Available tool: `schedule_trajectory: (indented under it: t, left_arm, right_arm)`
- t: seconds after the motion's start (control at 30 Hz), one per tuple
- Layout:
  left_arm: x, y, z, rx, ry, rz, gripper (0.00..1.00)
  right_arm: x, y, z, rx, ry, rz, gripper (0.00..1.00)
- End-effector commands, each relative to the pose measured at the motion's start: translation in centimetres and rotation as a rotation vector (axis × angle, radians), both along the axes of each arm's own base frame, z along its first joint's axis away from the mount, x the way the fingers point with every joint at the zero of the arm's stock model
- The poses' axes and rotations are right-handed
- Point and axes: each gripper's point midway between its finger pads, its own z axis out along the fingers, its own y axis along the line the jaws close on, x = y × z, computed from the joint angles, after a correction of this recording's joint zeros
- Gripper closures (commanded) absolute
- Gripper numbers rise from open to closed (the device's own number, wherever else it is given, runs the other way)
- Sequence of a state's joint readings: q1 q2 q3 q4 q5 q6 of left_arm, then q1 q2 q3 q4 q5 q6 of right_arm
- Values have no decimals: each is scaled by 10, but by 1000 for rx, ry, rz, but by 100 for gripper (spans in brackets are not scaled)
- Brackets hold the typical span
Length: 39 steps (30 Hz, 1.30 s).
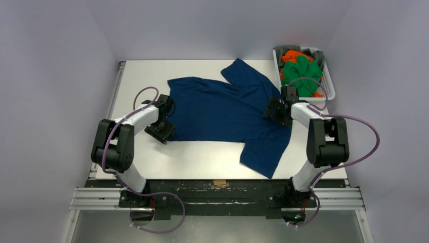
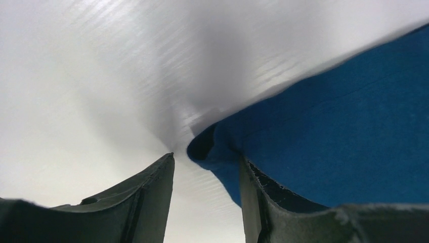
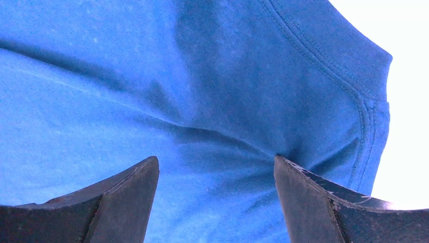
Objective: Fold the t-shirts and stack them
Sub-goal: Grab the side of the flattened tshirt closest away from the robot with both arms
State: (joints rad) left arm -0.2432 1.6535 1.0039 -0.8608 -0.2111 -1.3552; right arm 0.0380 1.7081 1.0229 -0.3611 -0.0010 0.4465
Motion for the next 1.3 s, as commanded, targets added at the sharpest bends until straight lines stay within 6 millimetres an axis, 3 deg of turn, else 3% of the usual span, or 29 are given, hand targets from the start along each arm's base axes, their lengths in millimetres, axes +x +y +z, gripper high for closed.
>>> schedule_trajectory:
  t: [0.0,0.1,0.33,0.43,0.53,0.57,0.73,1.03,1.17,1.27]
  left_arm:
    - [28,-10,8,1,-73,1,52]
    - [29,-20,-2,-43,-71,-7,54]
    - [11,-23,-17,-45,-8,-20,58]
    - [7,-25,-22,-47,10,-33,69]
    - [6,-26,-25,-45,30,-39,97]
    - [4,-26,-25,-41,40,-39,100]
    - [-2,-24,-16,-47,25,-47,100]
    - [-49,-3,5,8,77,-47,100]
    - [-63,4,6,28,95,-47,100]
    - [-68,7,7,34,98,-57,100]
  right_arm:
    - [-6,-9,14,-32,-18,-19,18]
    - [-10,-22,12,-92,0,-52,17]
    - [-9,-32,14,-104,6,-85,17]
    - [-8,-32,14,-92,8,-88,17]
    - [-6,-25,14,-59,2,-69,17]
    - [-5,-23,16,-53,-4,-61,18]
    - [-4,-20,23,-40,-33,-35,18]
    - [-16,5,42,-30,-45,14,18]
    - [-39,24,37,-84,16,87,18]
    - [-70,38,30,-78,91,145,18]
